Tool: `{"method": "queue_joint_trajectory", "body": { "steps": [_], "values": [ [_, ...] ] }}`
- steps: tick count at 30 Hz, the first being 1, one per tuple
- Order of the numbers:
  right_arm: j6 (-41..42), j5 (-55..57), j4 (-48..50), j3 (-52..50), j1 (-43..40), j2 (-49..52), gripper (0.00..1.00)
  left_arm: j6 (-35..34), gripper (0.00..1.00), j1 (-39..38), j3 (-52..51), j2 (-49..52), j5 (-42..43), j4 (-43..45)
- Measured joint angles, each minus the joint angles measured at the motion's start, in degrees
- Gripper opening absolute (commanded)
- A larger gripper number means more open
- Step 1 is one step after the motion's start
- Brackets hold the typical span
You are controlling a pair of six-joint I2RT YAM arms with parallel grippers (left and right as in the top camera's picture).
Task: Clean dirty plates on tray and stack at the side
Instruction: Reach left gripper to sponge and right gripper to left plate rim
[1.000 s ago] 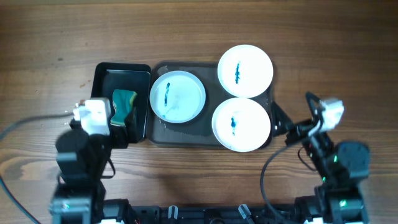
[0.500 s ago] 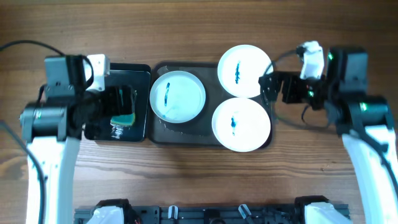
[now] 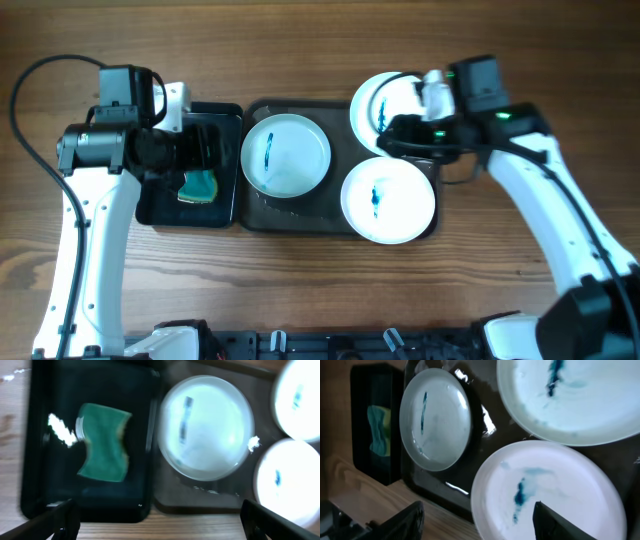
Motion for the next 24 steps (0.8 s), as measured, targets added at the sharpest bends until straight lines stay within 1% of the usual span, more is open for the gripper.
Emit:
{"method": "queue_joint_trajectory", "body": {
  "steps": [4, 8, 16, 24],
  "values": [
    [4.00, 3.56, -0.13, 3.98, 5.77, 4.90, 0.58, -7.30, 1.00, 0.00, 0.00, 0.00, -8.04, 0.02],
    [9.11, 5.49, 1.75, 6.14, 8.94, 10.21, 0.52, -10.88, 1.00, 0.00, 0.00, 0.00, -12.35, 0.96],
    [14.53, 6.88, 7.61, 6.16, 10.69, 18.84, 0.49, -12.48, 1.00, 0.00, 0.02, 0.00, -14.10, 1.66],
    [15.54, 7.28, 11.28, 6.16, 11.30, 21.33, 0.44, -12.85, 1.00, 0.00, 0.04, 0.00, -14.43, 1.40]
  ]
}}
